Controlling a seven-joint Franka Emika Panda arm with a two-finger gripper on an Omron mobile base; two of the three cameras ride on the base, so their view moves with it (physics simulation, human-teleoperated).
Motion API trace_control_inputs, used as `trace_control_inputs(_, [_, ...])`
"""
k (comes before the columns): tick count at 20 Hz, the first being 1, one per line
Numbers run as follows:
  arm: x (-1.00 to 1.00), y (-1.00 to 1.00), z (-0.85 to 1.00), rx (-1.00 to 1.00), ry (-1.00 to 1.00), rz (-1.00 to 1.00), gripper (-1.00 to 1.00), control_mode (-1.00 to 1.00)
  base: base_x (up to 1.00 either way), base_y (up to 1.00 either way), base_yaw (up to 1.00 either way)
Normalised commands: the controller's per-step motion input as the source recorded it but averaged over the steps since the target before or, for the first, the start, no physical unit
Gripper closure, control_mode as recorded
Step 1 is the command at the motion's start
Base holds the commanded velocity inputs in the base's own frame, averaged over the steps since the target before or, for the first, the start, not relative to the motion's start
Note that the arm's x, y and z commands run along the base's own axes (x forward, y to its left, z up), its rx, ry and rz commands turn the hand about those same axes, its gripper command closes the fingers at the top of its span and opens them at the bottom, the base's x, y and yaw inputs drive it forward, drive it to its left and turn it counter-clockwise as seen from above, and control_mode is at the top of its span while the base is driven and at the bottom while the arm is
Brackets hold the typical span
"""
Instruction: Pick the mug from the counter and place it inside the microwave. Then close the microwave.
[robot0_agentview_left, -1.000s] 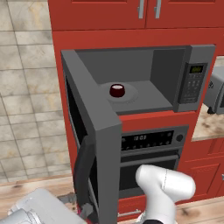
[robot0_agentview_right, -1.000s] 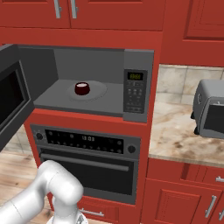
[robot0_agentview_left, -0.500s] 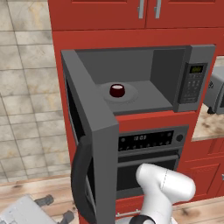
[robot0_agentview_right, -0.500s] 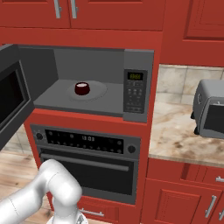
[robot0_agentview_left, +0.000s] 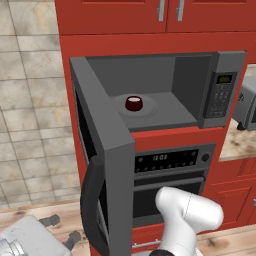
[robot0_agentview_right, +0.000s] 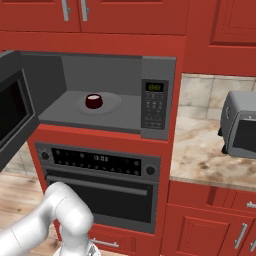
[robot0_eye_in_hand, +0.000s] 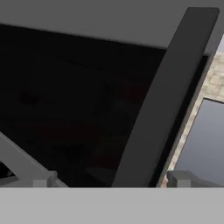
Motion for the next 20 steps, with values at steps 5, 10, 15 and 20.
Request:
trace_control_inputs(5, [-0.28,-0.06,0.01,0.00,0.00,0.00,-1.00,-1.00,0.00,0.00,0.00])
trace_control_inputs(10, [-0.29,-0.27,0.02,0.00,0.00,0.00,-1.00,-1.00,0.00,0.00,0.00])
trace_control_inputs(15, [0.01,-0.56,0.11,0.00,0.03,0.00,-1.00,-1.00,0.00,0.00,0.00])
trace_control_inputs(20, [0.62,-0.51,0.03,0.00,0.15,0.00,-1.00,-1.00,0.00,0.00,0.00])
